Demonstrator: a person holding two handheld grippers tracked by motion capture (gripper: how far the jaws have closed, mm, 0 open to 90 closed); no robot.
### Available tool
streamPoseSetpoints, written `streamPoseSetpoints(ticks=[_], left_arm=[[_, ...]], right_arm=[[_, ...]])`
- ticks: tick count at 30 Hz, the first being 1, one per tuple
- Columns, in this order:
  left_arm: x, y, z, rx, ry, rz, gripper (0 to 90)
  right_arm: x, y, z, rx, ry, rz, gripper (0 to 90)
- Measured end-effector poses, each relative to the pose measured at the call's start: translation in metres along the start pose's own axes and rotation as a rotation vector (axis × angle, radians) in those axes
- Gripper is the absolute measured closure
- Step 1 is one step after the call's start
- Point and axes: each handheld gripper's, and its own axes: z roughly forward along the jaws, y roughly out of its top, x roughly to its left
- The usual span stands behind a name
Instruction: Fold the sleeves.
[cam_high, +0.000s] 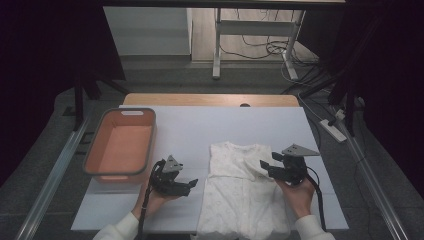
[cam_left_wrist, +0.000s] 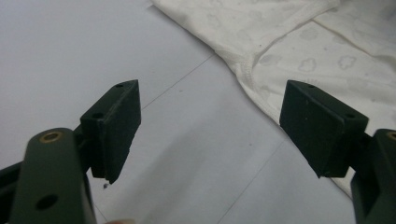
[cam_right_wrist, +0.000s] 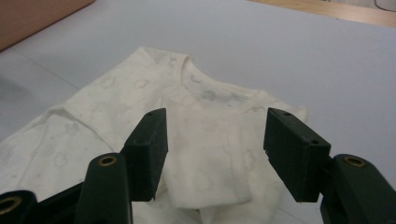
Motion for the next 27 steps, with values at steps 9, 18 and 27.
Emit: streamPoseSetpoints(ticks=[9,18,27], left_arm=[[-0.001,0.000,0.000,0.002,0.005,0.007,21.3],[-0.001,0.000,0.001,0.005,0.006,0.008,21.2],[-0.002,0.000,0.001,0.009,0.007,0.013,21.2]], right_arm=[[-0.014,-0.004,-0.004,0.048,-0.099,0.030,39.2],[-0.020,-0.014,0.010,0.153,-0.119,0.041,42.9],[-0.013,-0.018,0.024,0.232,-0.040,0.016,55.7]])
